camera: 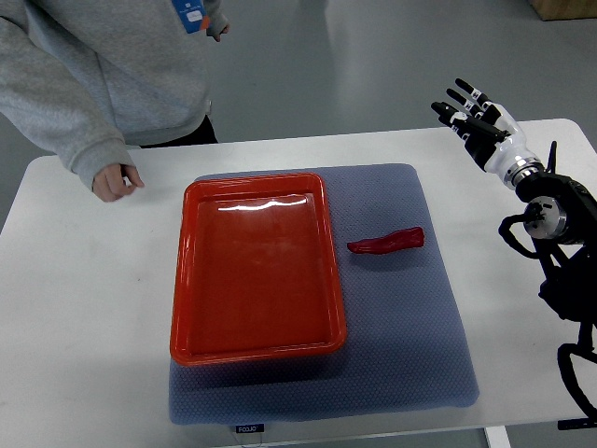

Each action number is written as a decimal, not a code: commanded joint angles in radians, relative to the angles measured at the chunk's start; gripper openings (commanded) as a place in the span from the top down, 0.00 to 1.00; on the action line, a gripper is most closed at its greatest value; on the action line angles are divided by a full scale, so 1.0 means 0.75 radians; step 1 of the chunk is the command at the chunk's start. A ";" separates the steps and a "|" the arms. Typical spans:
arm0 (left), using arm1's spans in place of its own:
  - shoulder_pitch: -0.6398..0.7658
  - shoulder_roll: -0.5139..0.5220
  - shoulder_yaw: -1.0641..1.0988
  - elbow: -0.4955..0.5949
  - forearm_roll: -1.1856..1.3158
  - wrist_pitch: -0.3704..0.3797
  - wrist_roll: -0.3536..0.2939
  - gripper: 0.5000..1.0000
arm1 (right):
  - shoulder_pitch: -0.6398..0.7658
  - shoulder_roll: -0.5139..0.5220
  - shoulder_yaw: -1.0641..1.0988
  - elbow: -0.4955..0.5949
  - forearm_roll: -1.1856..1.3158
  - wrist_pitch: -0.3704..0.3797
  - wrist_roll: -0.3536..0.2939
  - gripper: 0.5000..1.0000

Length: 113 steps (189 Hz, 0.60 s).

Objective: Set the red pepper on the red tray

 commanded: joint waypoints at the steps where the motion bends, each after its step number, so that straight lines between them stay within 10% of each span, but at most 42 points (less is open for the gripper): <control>1: 0.000 0.000 0.000 0.000 -0.001 0.000 -0.003 0.00 | 0.000 0.000 -0.003 0.000 0.000 0.000 0.000 0.17; 113: 0.002 0.000 0.000 -0.004 0.002 -0.002 -0.007 0.00 | 0.004 0.000 -0.007 0.000 0.000 0.002 -0.002 0.17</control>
